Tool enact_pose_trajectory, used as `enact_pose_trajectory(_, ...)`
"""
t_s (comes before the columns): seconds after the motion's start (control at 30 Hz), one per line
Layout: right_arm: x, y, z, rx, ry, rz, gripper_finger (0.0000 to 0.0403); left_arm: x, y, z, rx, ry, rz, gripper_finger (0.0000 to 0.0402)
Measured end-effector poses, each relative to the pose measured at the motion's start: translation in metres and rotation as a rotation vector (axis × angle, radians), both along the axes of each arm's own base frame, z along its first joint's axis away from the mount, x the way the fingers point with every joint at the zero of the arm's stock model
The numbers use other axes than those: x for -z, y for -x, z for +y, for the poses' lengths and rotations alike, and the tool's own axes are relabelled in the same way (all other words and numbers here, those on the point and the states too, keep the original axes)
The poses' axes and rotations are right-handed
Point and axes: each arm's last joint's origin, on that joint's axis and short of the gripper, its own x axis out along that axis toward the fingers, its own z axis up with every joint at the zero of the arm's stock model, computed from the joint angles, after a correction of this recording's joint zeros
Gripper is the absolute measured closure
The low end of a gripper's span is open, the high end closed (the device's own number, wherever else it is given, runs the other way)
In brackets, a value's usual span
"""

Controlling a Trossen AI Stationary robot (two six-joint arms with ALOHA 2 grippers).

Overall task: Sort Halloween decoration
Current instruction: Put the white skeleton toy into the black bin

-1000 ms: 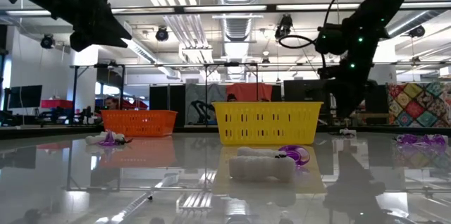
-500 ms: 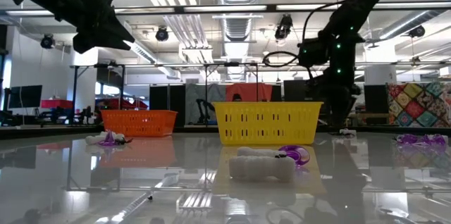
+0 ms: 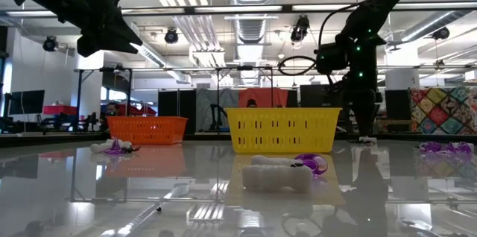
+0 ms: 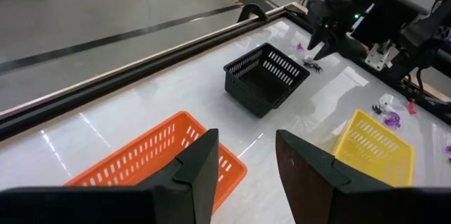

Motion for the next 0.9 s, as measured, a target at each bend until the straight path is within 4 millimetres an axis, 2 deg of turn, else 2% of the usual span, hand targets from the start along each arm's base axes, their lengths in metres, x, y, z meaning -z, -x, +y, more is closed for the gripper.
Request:
enact_pose_trajectory(0.27,0.012,0.000,-0.003,-0.002,-0.030,0.039,0.0239,0.000,0.000,0.000,-0.001,0.000,0.000,0.0277)
enact_pose_trajectory(0.5,0.023,-0.002,-0.004,-0.002,-0.067,0.061,0.0266,0.000,0.000,0.000,-0.001,0.001,0.001,0.0277)
enact_pose_trajectory(0.6,0.023,-0.002,-0.004,0.013,-0.076,0.062,0.0293,0.000,0.000,0.000,0.000,0.001,0.001,0.0277)
enact_pose_trajectory(0.77,0.019,0.000,-0.002,0.024,-0.078,0.060,0.0372,0.000,0.000,0.000,0.000,0.001,0.001,0.0277)
enact_pose_trajectory(0.9,0.015,0.001,-0.001,0.042,-0.065,0.051,0.0388,0.000,0.000,0.000,0.000,0.002,0.001,0.0277)
